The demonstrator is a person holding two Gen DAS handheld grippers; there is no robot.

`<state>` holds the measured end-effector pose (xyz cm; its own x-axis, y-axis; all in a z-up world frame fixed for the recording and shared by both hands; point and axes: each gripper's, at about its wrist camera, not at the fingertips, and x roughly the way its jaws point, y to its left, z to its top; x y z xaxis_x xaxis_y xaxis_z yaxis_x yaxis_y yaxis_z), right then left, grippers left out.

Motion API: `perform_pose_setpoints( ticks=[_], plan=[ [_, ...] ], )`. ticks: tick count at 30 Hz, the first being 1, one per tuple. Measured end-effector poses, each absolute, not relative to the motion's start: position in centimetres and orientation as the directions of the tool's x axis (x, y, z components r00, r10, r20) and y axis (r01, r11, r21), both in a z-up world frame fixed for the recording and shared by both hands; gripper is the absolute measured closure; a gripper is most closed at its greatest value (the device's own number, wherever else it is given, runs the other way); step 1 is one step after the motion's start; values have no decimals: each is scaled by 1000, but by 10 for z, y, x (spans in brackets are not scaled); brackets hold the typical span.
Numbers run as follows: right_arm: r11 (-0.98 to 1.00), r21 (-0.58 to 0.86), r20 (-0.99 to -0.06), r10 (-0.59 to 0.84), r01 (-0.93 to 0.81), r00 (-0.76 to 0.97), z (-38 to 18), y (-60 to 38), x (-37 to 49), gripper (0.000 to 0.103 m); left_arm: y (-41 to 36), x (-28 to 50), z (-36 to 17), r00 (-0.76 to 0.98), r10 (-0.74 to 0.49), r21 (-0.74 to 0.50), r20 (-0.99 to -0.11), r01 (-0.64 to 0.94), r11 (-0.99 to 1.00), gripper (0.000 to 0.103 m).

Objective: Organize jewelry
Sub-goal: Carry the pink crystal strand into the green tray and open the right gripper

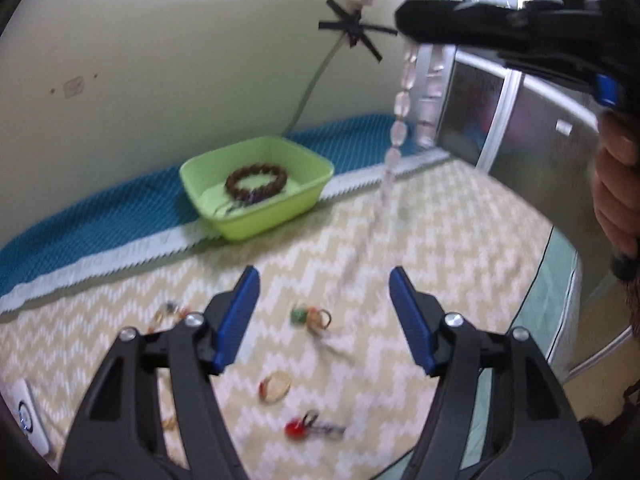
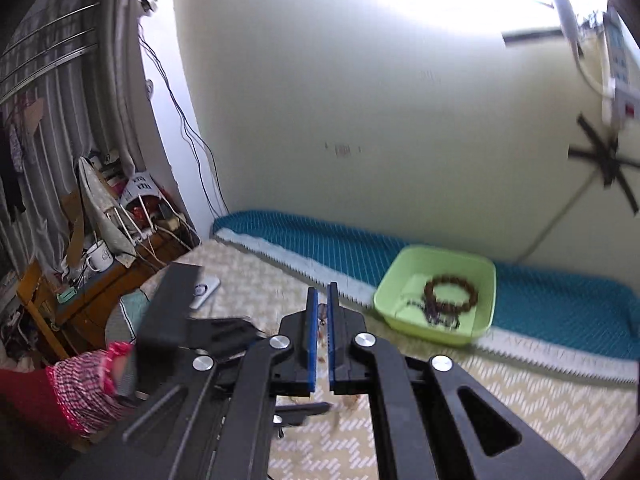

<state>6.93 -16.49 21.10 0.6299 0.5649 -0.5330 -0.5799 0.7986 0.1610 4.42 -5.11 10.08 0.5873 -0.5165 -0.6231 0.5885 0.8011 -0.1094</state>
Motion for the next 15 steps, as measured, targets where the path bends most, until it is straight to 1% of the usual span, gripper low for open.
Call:
perform_pose_setpoints(
  ticks=[2, 4, 5, 6, 7, 8, 9, 10, 15],
  plan=[
    [799, 153, -517, 566, -581, 642, 223, -164, 67, 103, -57, 51, 109, 579, -544, -137, -607, 599, 789, 39],
    [804, 151, -501, 564, -576, 656, 231, -165, 66, 103, -63, 55, 118, 549, -597, -190, -585, 624, 758, 39],
    [804, 158, -490, 568, -574, 661, 236, -168, 66, 103, -65, 56, 123, 536, -622, -211, -570, 636, 742, 44],
    [801, 168, -480, 575, -574, 663, 241, -170, 64, 103, -68, 57, 126, 525, -640, -224, -561, 648, 728, 51],
    [798, 180, -467, 584, -575, 664, 246, -174, 63, 103, -71, 59, 128, 509, -651, -235, -564, 657, 717, 64],
    [796, 186, -458, 589, -576, 666, 247, -175, 64, 103, -74, 62, 128, 493, -659, -248, -568, 661, 708, 81],
    [796, 193, -447, 592, -574, 670, 249, -178, 64, 103, -77, 67, 127, 474, -668, -267, -574, 663, 699, 91],
    [797, 198, -438, 593, -571, 676, 250, -181, 65, 103, -78, 71, 126, 462, -670, -278, -580, 661, 697, 98],
    [816, 219, -429, 572, -534, 699, 249, -189, 86, 103, -72, 103, 127, 503, -631, -266, -591, 617, 741, 98]
  ],
)
